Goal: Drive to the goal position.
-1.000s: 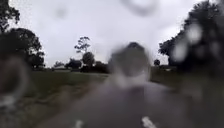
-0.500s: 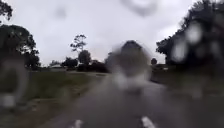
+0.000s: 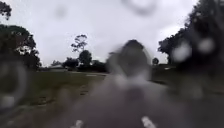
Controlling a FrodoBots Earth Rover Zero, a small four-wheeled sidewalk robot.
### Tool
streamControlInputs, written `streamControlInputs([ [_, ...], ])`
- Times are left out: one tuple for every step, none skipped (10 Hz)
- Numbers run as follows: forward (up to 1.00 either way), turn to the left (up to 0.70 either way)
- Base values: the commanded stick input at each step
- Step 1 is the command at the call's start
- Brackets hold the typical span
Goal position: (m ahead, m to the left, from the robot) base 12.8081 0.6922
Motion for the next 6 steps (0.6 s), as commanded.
streamControlInputs([
  [0.85,0.0],
  [0.85,0.0],
  [0.85,0.0],
  [0.85,0.0],
  [0.85,0.0],
  [0.85,0.0],
])
